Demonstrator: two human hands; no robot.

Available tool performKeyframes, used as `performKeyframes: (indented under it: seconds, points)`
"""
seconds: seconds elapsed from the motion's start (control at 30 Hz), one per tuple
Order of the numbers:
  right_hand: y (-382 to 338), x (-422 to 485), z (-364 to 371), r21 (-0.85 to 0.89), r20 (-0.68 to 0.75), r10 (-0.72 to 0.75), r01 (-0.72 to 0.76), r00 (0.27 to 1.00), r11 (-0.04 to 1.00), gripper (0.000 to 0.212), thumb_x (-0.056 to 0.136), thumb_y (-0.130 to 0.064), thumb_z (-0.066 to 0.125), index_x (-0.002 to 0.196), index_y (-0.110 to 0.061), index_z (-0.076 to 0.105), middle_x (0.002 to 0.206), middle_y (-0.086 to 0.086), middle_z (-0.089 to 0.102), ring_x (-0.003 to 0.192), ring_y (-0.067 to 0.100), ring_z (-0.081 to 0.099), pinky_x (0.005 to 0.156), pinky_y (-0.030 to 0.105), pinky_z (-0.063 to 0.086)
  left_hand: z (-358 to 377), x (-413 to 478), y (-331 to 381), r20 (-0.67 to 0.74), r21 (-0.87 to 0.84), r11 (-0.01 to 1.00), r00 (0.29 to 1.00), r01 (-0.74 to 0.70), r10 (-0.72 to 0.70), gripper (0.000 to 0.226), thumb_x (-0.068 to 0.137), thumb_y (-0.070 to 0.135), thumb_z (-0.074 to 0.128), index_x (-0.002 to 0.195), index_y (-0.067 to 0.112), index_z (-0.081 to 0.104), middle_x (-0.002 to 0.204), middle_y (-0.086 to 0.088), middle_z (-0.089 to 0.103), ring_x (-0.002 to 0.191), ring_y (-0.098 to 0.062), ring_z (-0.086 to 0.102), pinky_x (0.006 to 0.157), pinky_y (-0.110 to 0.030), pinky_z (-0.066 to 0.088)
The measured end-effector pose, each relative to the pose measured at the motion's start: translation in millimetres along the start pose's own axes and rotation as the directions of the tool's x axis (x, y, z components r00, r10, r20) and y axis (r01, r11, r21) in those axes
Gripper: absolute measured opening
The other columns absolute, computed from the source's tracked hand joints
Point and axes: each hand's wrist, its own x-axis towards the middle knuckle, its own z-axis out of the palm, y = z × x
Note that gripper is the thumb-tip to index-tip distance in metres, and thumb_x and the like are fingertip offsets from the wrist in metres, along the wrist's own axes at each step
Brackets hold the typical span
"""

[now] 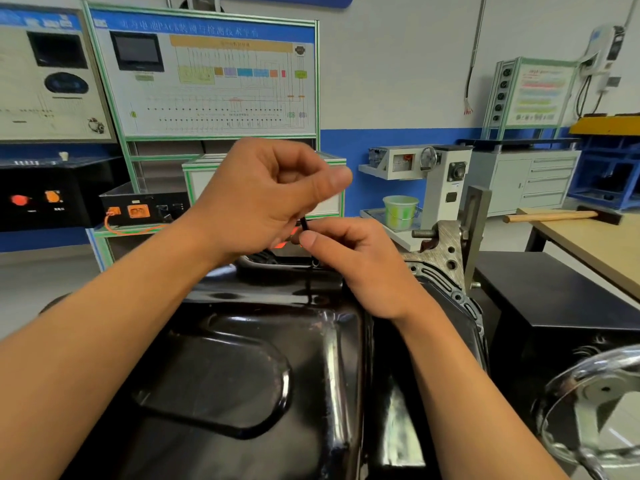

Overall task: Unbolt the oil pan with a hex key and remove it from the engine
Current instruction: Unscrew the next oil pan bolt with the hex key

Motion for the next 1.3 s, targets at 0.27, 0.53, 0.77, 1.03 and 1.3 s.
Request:
performKeyframes:
  seconds: [0.27, 0.53, 0.77, 1.03, 1.3]
  points:
    - [4.5, 2.8, -2.6, -0.012, -0.032, 0.011, -0.012, 0.999, 1.0, 0.035, 0.091, -0.028, 0.065, 0.085, 0.006, 0.071, 0.063, 0.017, 0.044, 0.064, 0.016, 0.038, 0.062, 0.029, 0.033, -14.5, 0.4, 0.2, 0.224, -0.341, 0.906, 0.958, 0.251, -0.181, 0.034, 0.099, 0.005, 0.04, 0.127, 0.01, 0.058, 0.087, -0.015, 0.074, 0.049, -0.02, 0.066, 0.04, -0.02, 0.048]
    - [6.9, 0.2, -6.7, 0.039, -0.064, -0.04, 0.043, 0.997, 0.998, 0.034, 0.084, -0.019, 0.064, 0.096, 0.012, 0.069, 0.09, 0.028, 0.07, 0.09, 0.034, 0.07, 0.085, 0.044, 0.054, -29.6, 2.7, -5.7, 0.689, -0.483, 0.733, 0.725, 0.479, -0.02, 0.038, 0.096, 0.005, 0.052, 0.133, 0.013, 0.059, 0.122, -0.025, 0.065, 0.113, -0.038, 0.066, 0.088, -0.034, 0.058]
    - [0.9, -0.6, -1.7, 0.05, -0.065, -0.059, 0.062, 0.996, 0.997, 0.024, 0.09, -0.023, 0.074, 0.067, -0.031, 0.078, 0.059, 0.022, 0.045, 0.063, 0.024, 0.037, 0.064, 0.035, 0.033, -32.3, 3.4, -5.9, 0.61, -0.422, 0.798, 0.786, 0.43, -0.1, 0.05, 0.072, 0.01, 0.082, 0.12, 0.017, 0.069, 0.089, -0.008, 0.066, 0.076, -0.018, 0.07, 0.063, -0.02, 0.058]
    - [-1.0, 1.0, -0.4, 0.048, -0.056, -0.014, 0.017, 0.998, 0.999, 0.01, 0.092, -0.013, 0.069, 0.093, -0.015, 0.078, 0.081, 0.044, 0.059, 0.075, 0.024, 0.049, 0.073, 0.036, 0.041, -6.8, -1.6, 1.5, 0.177, -0.03, 0.999, 0.984, 0.041, -0.035, 0.031, 0.062, 0.029, 0.086, 0.088, 0.016, 0.074, 0.059, -0.015, 0.053, 0.039, -0.011, 0.036, 0.037, -0.016, 0.027]
    - [3.2, 3.1, -2.0, 0.022, -0.054, 0.047, -0.046, 0.997, 0.999, 0.018, 0.093, -0.021, 0.07, 0.081, -0.01, 0.077, 0.065, 0.025, 0.052, 0.065, 0.019, 0.042, 0.062, 0.025, 0.038, -8.3, 1.0, 3.6, 0.109, -0.197, 0.947, 0.965, 0.255, -0.237, 0.032, 0.1, 0.002, 0.038, 0.117, 0.01, 0.064, 0.065, -0.009, 0.065, 0.036, -0.012, 0.041, 0.032, -0.018, 0.033]
